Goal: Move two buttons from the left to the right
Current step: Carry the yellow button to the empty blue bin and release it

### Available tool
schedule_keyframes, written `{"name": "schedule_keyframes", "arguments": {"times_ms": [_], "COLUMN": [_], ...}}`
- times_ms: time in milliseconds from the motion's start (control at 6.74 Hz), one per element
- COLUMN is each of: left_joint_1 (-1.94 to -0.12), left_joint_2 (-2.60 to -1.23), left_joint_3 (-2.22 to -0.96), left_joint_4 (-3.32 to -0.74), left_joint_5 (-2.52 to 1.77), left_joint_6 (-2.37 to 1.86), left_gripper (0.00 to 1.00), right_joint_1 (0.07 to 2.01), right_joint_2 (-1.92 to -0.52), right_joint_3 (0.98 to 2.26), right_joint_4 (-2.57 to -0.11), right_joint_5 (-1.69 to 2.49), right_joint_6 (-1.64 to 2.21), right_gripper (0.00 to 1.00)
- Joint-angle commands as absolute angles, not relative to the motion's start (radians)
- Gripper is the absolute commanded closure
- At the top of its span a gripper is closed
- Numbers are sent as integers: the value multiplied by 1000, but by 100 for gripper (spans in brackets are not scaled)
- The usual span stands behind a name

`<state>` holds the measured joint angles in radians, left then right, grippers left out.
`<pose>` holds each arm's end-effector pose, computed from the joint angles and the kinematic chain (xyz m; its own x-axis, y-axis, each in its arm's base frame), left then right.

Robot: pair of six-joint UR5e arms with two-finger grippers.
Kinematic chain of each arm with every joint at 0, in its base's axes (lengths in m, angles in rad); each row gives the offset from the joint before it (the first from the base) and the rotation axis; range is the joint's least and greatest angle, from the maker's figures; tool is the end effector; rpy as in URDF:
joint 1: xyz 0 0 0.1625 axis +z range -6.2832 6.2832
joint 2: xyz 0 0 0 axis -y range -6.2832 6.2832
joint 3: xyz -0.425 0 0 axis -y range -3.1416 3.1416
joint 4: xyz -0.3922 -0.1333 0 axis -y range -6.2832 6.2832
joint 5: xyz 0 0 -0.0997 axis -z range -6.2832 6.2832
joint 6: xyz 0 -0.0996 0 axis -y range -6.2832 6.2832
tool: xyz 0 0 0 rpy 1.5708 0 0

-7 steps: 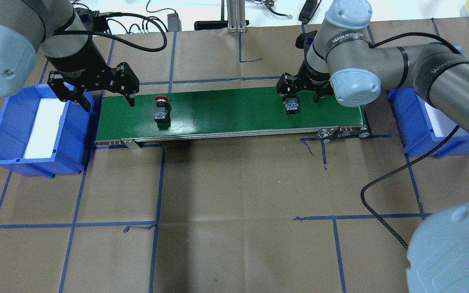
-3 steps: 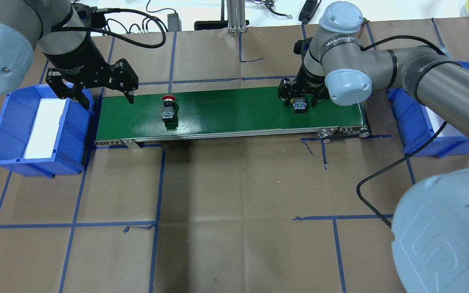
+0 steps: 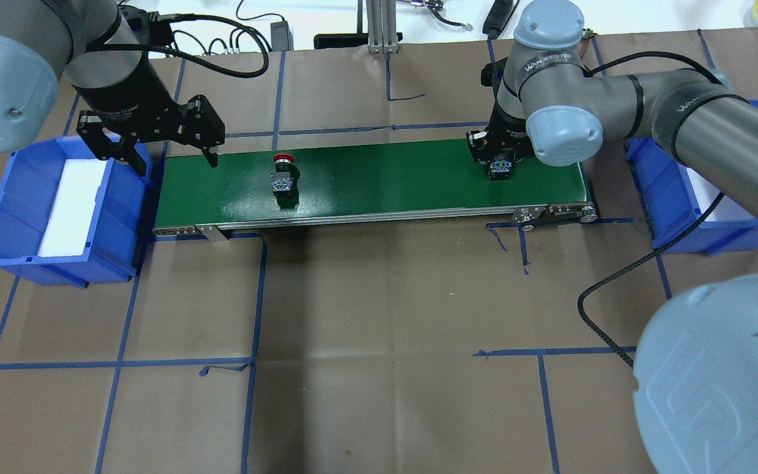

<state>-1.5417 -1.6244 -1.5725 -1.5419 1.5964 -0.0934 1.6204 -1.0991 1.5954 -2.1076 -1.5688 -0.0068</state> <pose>-0.1158 -0.5150 0.4630 -0.9922 -0.1215 -0.0279 -0.1222 0.9922 0.0239 0.1651 -0.6342 0.2589 -0.9984 -0.0564 -0.0017 -0.0563 0.9976 -0.0405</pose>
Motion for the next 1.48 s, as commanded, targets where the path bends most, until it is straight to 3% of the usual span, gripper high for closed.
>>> {"name": "schedule_keyframes", "arguments": {"times_ms": [0, 297, 742, 1038, 1335], "left_joint_1": [-1542, -1542, -1542, -1542, -1542], "left_joint_2": [-1631, -1632, -1637, -1632, -1632], "left_joint_3": [-1566, -1566, -1566, -1566, -1568], "left_joint_4": [-1542, -1542, -1540, -1540, -1540], "left_joint_5": [1597, 1595, 1597, 1595, 1597], "left_joint_6": [-94, -94, -94, -94, -92], "left_gripper": [0, 0, 0, 0, 0], "right_joint_1": [1588, 1470, 1214, 1027, 1015], "right_joint_2": [-1123, -1141, -1222, -1224, -1220], "right_joint_3": [1479, 1352, 1353, 1476, 1659], "right_joint_4": [-2001, -1868, -1717, -1791, -2058], "right_joint_5": [-1650, -1663, -1661, -1644, -1643], "right_joint_6": [-130, -239, -415, -564, -649], "right_gripper": [98, 97, 97, 97, 97]}}
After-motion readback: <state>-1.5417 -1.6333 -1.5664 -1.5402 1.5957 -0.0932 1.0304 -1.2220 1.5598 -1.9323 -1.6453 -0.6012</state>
